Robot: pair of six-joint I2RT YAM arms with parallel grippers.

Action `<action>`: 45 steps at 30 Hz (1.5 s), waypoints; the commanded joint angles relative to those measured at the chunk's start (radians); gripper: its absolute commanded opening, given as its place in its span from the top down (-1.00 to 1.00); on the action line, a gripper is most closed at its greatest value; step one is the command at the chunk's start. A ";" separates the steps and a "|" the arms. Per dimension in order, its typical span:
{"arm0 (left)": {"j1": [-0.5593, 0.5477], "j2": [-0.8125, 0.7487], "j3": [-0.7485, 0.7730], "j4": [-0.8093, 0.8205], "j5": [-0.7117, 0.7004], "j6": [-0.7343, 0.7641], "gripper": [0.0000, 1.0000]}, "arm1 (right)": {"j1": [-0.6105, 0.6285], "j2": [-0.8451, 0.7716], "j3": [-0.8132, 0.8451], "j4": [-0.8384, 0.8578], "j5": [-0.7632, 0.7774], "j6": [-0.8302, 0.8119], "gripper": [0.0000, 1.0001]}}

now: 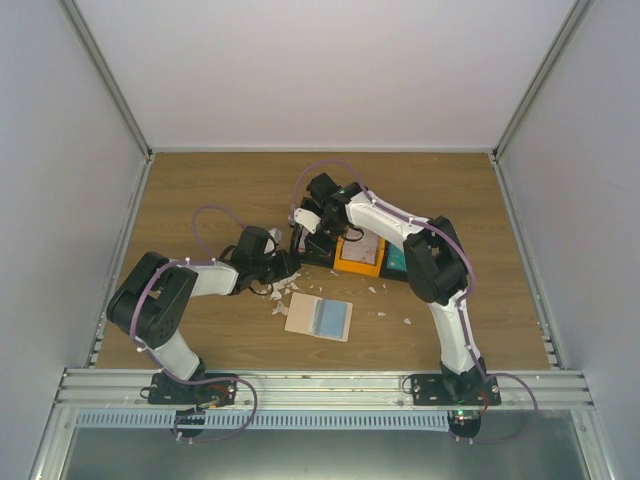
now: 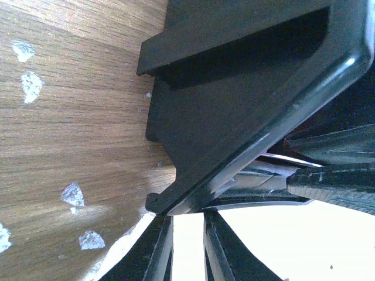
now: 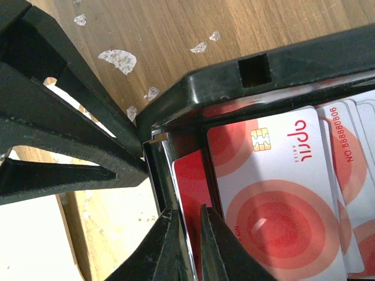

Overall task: Put the credit cards into the card holder
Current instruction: Pick up the credit card from the storage box.

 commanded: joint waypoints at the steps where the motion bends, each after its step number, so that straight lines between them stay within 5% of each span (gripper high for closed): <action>1: 0.004 -0.013 0.015 0.048 -0.002 0.024 0.62 | 0.009 -0.057 -0.011 0.028 0.013 0.006 0.79; 7: 0.003 -0.023 0.010 0.053 -0.002 0.022 0.62 | 0.010 -0.126 -0.033 0.088 0.110 0.036 0.98; 16: 0.003 -0.076 -0.010 0.066 0.000 0.017 0.60 | 0.008 -0.225 -0.087 0.216 0.194 0.094 0.99; 25: 0.003 -0.268 -0.081 0.047 -0.066 0.011 0.43 | -0.022 -0.422 -0.261 0.351 0.137 0.423 0.99; 33: 0.004 -0.534 -0.150 0.054 -0.102 -0.020 -0.15 | -0.080 -0.603 -0.429 0.475 0.020 0.813 0.99; 39: 0.004 -0.614 -0.145 0.096 0.065 -0.017 -0.64 | -0.080 -0.696 -0.559 0.584 -0.093 1.017 0.99; 45: 0.004 -0.606 -0.192 0.227 0.219 -0.101 -0.77 | -0.080 -0.788 -0.725 0.753 -0.264 1.189 0.99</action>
